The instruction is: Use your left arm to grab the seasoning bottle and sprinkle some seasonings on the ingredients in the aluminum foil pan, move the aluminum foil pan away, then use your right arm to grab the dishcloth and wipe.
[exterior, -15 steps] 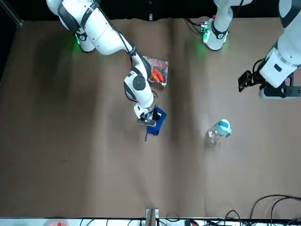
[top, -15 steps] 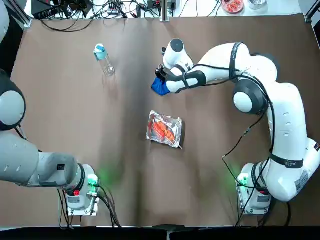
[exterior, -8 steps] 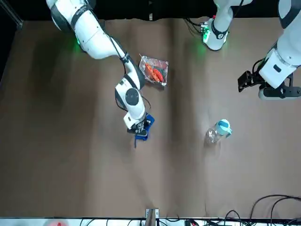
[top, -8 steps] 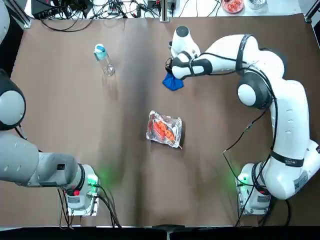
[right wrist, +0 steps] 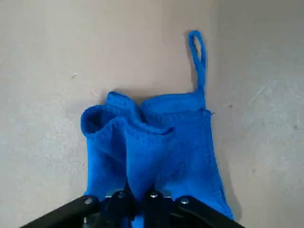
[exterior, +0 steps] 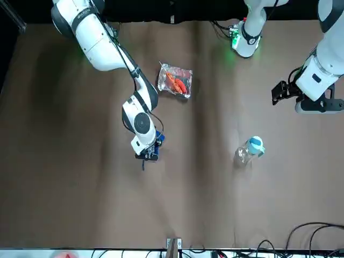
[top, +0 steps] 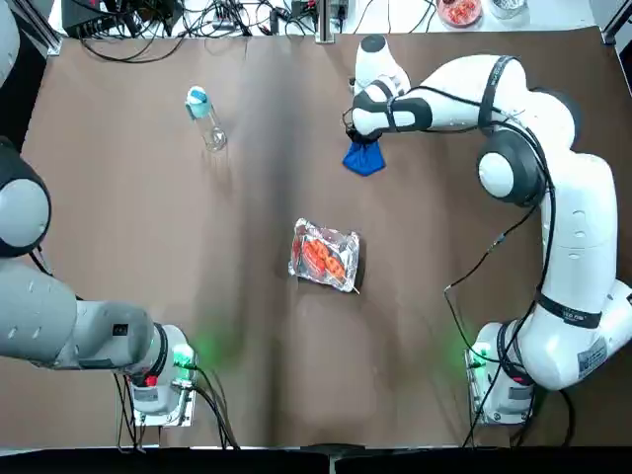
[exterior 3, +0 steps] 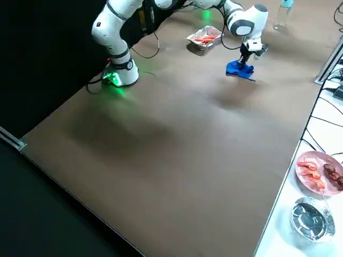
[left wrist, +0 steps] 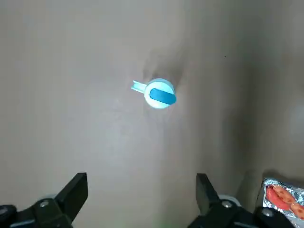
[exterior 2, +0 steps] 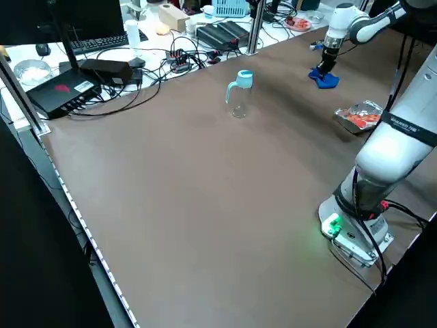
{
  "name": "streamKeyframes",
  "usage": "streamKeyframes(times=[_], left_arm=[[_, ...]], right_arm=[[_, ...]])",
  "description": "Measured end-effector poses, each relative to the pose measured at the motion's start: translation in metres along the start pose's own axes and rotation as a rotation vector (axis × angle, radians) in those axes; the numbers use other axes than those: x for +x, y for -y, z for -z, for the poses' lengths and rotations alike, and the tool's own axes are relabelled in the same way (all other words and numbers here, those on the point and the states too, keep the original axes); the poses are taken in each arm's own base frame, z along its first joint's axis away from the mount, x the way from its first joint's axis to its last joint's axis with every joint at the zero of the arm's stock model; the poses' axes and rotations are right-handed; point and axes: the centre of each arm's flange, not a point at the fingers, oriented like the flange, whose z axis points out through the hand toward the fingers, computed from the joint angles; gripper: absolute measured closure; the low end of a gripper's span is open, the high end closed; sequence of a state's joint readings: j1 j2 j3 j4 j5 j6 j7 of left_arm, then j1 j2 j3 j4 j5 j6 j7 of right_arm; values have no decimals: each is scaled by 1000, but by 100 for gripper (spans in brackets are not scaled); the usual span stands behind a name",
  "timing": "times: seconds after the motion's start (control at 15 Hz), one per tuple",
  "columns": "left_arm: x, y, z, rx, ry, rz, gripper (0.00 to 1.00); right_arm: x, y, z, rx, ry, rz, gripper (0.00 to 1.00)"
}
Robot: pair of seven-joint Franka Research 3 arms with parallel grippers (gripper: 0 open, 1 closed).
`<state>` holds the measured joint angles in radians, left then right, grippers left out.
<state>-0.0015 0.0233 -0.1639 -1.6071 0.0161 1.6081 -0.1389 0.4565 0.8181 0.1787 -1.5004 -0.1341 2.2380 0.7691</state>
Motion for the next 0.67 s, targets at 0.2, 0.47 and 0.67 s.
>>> streamKeyframes(times=[0.2,0.47,0.67], left_arm=[[0,0,0,0,0,0,0],[0,0,0,0,1,-1,0],[0,-2,0,0,0,-4,0]], right_arm=[[-14,20,0,29,-11,-37,91],[-58,84,0,141,-86,-97,91],[-84,110,-5,174,-97,-115,91]])
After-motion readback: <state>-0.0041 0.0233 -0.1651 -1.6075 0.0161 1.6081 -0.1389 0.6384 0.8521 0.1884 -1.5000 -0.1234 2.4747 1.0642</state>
